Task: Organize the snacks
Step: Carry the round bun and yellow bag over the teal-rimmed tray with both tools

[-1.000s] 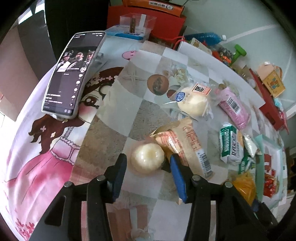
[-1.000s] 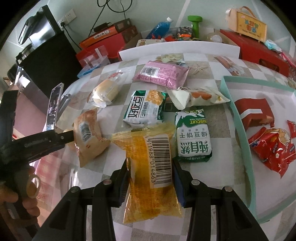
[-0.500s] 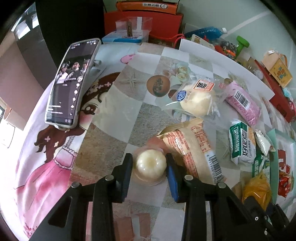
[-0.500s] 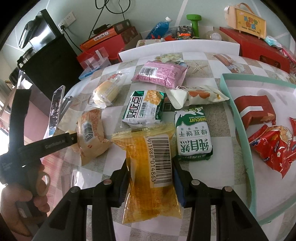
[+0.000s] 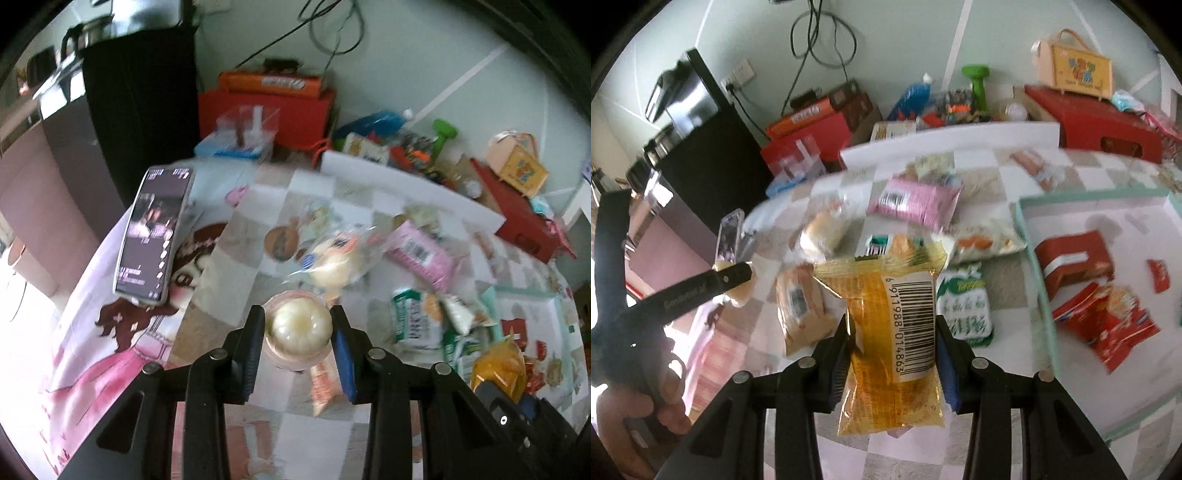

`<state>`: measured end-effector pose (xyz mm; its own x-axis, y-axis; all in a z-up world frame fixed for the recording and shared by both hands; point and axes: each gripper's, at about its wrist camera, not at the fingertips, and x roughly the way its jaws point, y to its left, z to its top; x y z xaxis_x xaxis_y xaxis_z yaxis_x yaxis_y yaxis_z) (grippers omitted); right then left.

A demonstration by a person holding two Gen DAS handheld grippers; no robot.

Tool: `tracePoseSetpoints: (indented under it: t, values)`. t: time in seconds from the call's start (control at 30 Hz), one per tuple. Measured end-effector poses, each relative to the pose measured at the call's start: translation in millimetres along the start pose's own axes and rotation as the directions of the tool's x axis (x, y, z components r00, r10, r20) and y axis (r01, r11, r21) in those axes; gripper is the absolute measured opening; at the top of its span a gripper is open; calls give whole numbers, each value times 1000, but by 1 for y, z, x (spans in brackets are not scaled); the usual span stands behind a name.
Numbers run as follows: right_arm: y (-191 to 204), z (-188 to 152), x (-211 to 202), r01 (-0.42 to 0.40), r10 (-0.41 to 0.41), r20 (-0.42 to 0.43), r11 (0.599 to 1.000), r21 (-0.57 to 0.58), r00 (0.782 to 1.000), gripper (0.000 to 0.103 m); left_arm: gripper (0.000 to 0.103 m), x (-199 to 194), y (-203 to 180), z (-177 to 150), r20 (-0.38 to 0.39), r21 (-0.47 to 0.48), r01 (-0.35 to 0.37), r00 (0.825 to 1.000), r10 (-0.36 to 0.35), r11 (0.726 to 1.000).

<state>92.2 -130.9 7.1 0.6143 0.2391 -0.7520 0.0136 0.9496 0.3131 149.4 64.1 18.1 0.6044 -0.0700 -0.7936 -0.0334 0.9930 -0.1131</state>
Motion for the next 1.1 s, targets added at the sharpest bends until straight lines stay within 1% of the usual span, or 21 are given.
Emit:
tracePoseSetpoints:
  t: [0.1, 0.27, 0.33, 0.47, 0.7, 0.87, 0.9, 1.1]
  values:
    - [-8, 6, -12, 8, -9, 32, 1000, 15, 999, 44, 37, -10, -15, 1, 20, 21, 48, 999, -48, 999]
    - [-35, 19, -33, 60, -65, 89, 996, 59, 994, 44, 37, -27, -49, 5, 57, 93, 98, 993, -103, 991]
    - [-48, 24, -39, 83, -92, 105, 993, 83, 990, 44, 37, -31, -62, 5, 58, 117, 121, 990, -128, 986]
    - [-79, 30, -51, 133, -151, 124, 980, 147, 981, 44, 37, -29, -92, 3, 24, 165, 181, 982, -187, 970]
    - [-126, 32, -67, 202, -237, 121, 948, 245, 964, 44, 37, -30, -145, -2, -24, 262, 235, 971, -237, 936]
    - [-152, 31, -72, 217, -258, 105, 928, 302, 960, 44, 37, -23, -183, -4, -75, 317, 291, 956, -282, 903]
    - [-157, 30, -73, 217, -260, 101, 924, 313, 960, 44, 37, -21, -192, -5, -89, 331, 306, 952, -293, 893]
    - [-191, 26, -75, 236, -282, 69, 896, 377, 957, 44, 37, -14, -232, -11, -128, 394, 344, 939, -320, 852]
